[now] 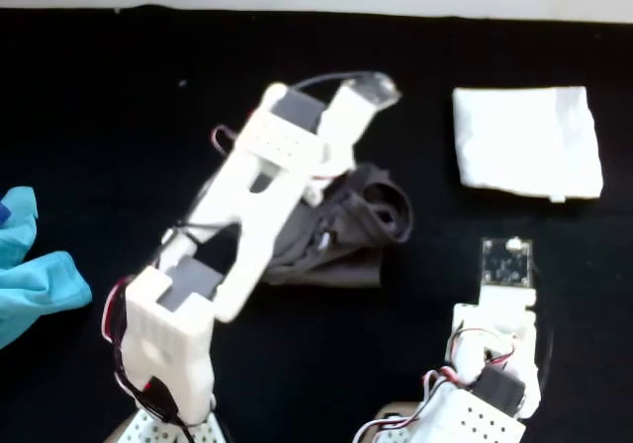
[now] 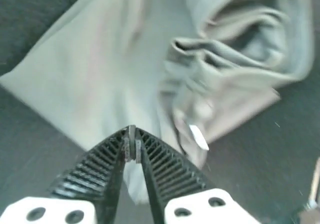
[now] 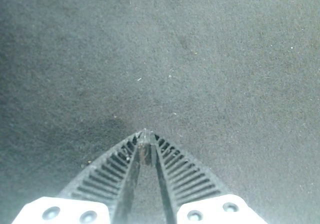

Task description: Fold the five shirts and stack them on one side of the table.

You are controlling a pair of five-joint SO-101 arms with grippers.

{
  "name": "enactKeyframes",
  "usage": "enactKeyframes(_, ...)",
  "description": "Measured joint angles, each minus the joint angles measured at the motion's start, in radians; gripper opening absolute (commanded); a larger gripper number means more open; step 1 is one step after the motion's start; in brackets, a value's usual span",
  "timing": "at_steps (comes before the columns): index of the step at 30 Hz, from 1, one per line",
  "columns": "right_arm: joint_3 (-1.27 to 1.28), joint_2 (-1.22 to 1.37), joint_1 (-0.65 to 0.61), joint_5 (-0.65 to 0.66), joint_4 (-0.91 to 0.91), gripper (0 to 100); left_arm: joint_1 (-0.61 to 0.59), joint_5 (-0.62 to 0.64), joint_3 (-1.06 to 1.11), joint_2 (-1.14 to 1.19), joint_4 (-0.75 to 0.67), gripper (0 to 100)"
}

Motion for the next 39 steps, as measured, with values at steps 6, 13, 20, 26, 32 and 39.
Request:
enactKeyframes(6,0.0,0.0,0.0,0.0,0.0,0.7,0.026,0.0,0.058,0.041,-0.064,1)
enactKeyframes(13,0.0,0.0,0.0,0.0,0.0,0.7,0.195,0.0,0.098,0.041,0.054,1)
enactKeyframes(20,0.0,0.0,0.0,0.0,0.0,0.7,0.245,0.0,0.104,-0.127,0.135,1)
enactKeyframes(26,0.0,0.0,0.0,0.0,0.0,0.7,0.207,0.0,0.152,-0.256,0.066,1)
enactKeyframes(32,0.0,0.0,0.0,0.0,0.0,0.7,0.097,0.0,0.288,-0.193,-0.149,1)
enactKeyframes(39,0.0,0.0,0.0,0.0,0.0,0.7,0.023,0.002,0.298,-0.046,-0.342,1)
